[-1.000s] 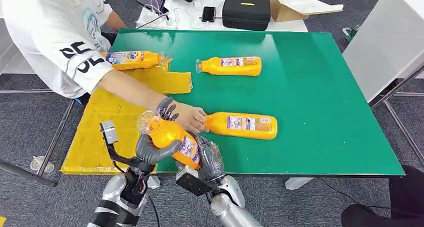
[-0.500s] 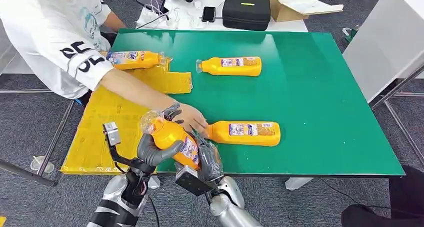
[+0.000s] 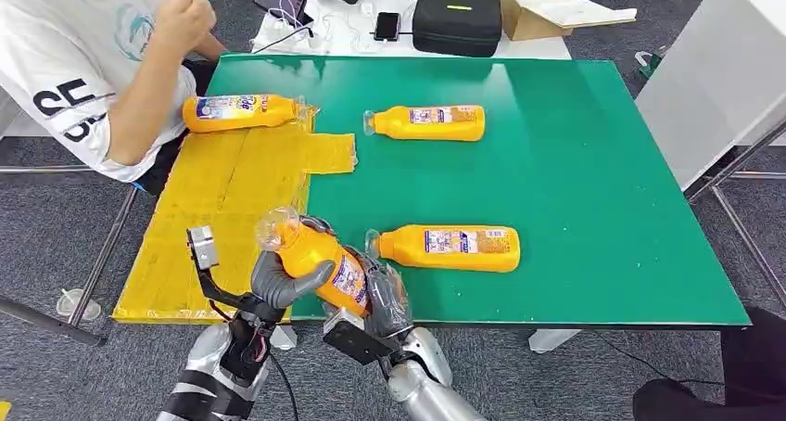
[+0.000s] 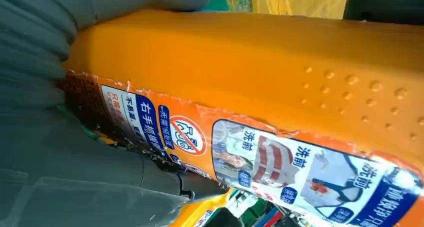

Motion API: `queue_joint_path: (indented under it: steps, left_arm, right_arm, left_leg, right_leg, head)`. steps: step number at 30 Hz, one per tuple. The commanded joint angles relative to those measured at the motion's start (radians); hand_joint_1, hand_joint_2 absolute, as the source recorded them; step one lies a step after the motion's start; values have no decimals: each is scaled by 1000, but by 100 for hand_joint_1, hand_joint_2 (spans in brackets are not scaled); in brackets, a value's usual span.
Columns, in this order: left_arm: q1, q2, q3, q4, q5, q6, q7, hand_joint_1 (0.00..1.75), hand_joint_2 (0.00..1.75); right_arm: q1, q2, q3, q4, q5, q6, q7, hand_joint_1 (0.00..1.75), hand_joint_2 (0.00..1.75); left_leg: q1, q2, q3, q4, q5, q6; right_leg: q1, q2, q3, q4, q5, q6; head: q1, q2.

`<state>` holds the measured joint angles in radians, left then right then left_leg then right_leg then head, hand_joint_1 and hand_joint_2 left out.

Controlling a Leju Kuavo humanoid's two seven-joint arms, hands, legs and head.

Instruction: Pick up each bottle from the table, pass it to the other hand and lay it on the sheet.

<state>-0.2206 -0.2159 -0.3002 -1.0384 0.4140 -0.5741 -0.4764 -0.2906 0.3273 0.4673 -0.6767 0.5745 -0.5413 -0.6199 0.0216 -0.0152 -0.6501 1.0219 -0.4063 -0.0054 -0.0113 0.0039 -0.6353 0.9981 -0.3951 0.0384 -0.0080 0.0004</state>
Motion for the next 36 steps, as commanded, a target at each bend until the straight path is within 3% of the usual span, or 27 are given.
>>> queue_joint_path:
  steps: [1, 2, 8, 9, 10, 19, 25, 26, 36]
  left_arm:
    - [-51, 13, -40, 76, 56, -24, 39, 175, 175]
    - [-51, 14, -37, 69, 51, -14, 35, 175, 175]
    - [-55, 15, -34, 65, 52, -11, 36, 175, 175]
    - [-55, 15, -34, 65, 52, -11, 36, 175, 175]
    - [-51, 12, -25, 57, 50, 6, 35, 175, 175]
    - [-123, 21, 163, -19, 36, 164, 3, 175, 175]
    - [-141, 16, 202, -23, 37, 191, 10, 175, 175]
    - [-144, 14, 213, -26, 32, 207, 0, 175, 175]
    - [-253, 45, 343, -26, -113, 446, -106, 175, 175]
  right_arm:
    - [-46, 2, 54, 61, 28, -42, 13, 80, 175]
    - [-45, 3, 49, 55, 26, -51, 12, 19, 175]
    - [-47, 3, 48, 52, 25, -48, 14, 19, 175]
    - [-47, 3, 48, 52, 25, -48, 14, 3, 175]
    - [-41, 5, 38, 36, 21, -72, 14, 0, 0]
    - [24, -45, -16, -312, -208, 195, 3, 0, 0]
    - [39, -55, -15, -352, -219, 197, 3, 0, 0]
    - [41, -55, -14, -354, -221, 194, 1, 0, 0]
    - [107, -87, 5, -541, -306, 241, -10, 0, 0]
  left_leg:
    - [-1, 0, 4, 0, -1, 1]
    - [0, 0, 2, 0, 0, 1]
    - [-1, 2, 4, 0, -1, 1]
    - [0, 1, 1, 0, 0, 1]
    - [-1, 2, 5, 0, -2, 1]
    - [0, 2, 5, 2, -2, 2]
    - [0, 0, 1, 0, 0, 1]
    - [0, 1, 6, 0, -2, 2]
    - [0, 0, 1, 0, 0, 1]
  right_leg:
    - [0, -1, 4, 0, -1, -1]
    - [0, 0, 2, 0, -1, -1]
    - [0, 0, 4, 0, -1, -1]
    - [0, 0, 1, 0, 0, -1]
    - [0, 0, 4, 0, -1, -1]
    - [1, -1, 4, 2, -2, -2]
    - [0, -1, 1, 0, 0, -1]
    - [1, -1, 6, 0, -2, -1]
    - [1, -1, 1, 0, 0, -1]
  head:
    - [0, 0]
    - [0, 0]
    - [0, 0]
    - [0, 0]
    - [0, 0]
    - [0, 0]
    - [0, 0]
    - [0, 0]
    - [0, 0]
